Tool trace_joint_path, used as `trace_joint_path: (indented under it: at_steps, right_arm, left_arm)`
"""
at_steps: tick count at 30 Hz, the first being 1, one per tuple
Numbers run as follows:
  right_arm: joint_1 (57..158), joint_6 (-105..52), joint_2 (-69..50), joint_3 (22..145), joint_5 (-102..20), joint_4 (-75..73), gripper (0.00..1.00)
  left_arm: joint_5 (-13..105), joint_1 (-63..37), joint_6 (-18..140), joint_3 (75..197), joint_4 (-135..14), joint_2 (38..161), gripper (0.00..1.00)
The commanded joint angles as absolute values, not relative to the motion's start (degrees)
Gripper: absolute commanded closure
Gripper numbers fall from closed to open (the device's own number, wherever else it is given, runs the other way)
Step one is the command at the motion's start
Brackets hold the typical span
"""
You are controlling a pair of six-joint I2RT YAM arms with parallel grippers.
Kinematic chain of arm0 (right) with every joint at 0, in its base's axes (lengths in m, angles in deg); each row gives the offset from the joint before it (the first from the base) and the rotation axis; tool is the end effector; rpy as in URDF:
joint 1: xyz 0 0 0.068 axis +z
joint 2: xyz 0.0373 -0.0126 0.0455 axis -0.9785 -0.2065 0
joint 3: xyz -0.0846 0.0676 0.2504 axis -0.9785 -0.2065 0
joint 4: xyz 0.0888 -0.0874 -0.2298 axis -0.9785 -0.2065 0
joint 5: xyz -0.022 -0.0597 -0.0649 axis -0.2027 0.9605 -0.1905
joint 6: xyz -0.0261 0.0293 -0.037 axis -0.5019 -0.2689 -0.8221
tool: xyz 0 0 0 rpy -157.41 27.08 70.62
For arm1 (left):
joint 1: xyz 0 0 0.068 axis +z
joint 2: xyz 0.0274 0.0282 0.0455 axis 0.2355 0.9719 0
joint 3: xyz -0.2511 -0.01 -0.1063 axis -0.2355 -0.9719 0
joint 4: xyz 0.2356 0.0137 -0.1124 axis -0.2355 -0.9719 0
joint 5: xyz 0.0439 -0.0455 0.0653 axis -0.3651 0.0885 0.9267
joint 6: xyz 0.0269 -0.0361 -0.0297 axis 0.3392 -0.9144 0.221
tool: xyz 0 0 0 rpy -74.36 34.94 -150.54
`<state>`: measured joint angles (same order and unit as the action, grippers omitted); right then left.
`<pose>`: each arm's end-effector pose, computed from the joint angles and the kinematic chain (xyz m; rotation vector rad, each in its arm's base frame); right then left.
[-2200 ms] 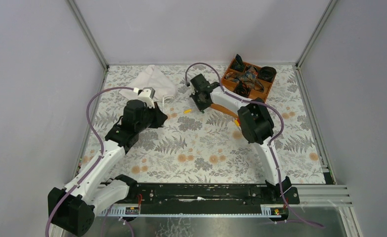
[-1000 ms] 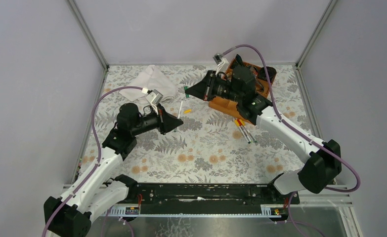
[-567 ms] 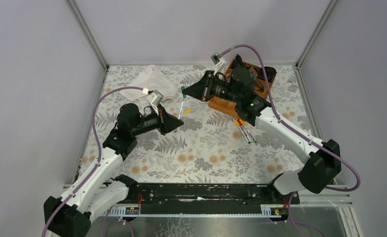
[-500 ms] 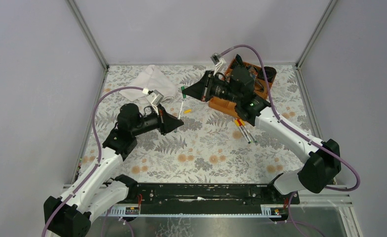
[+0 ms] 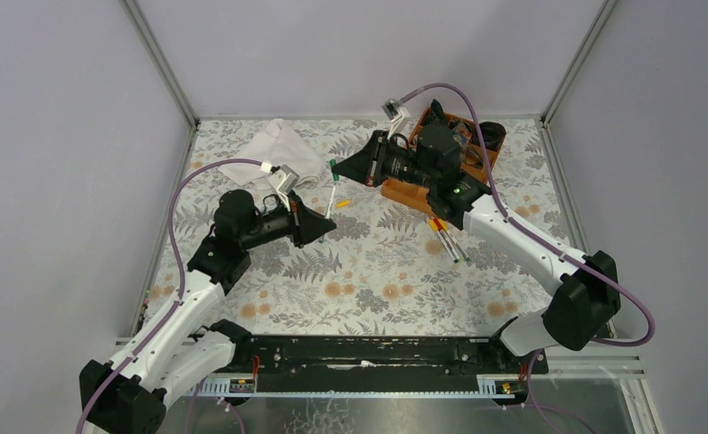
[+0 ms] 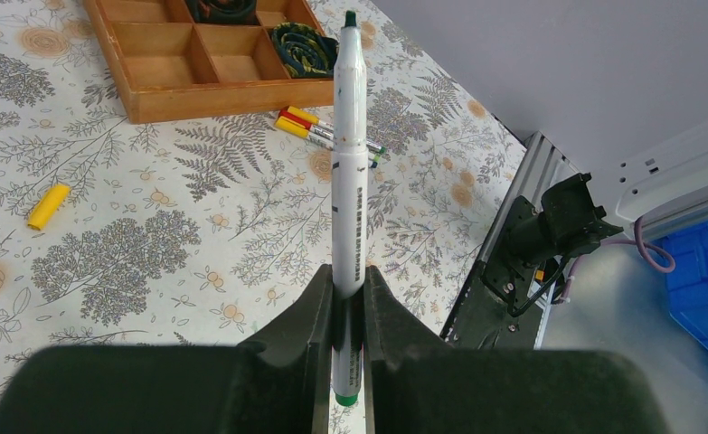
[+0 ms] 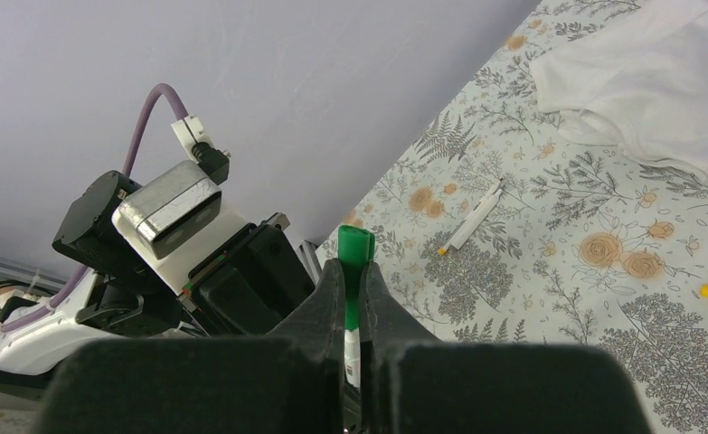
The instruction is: Insert the pens into the pen caps
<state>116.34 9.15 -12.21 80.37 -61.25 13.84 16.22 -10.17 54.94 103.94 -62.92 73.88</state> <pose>0.2632 0.2290 0.3924 -0.3755 1.6845 1.4590 0.1767 -0.1018 0.3128 0.6045 1.7489 -1.0867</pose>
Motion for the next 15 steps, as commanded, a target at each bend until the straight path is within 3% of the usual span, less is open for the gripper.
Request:
trace_joint_path:
  at_steps: [1, 15]
  right_arm:
    - [117.05, 8.22, -12.40, 81.53, -61.59, 17.59, 1.00]
    - [117.28, 8.19, -12.15, 80.51, -62.21, 17.86, 1.00]
  left_arm:
    - [15.37, -10.47, 55.23, 103.48, -59.50, 73.04, 1.00]
    - [16.08, -10.48, 55.23, 103.44, -59.49, 72.95, 1.00]
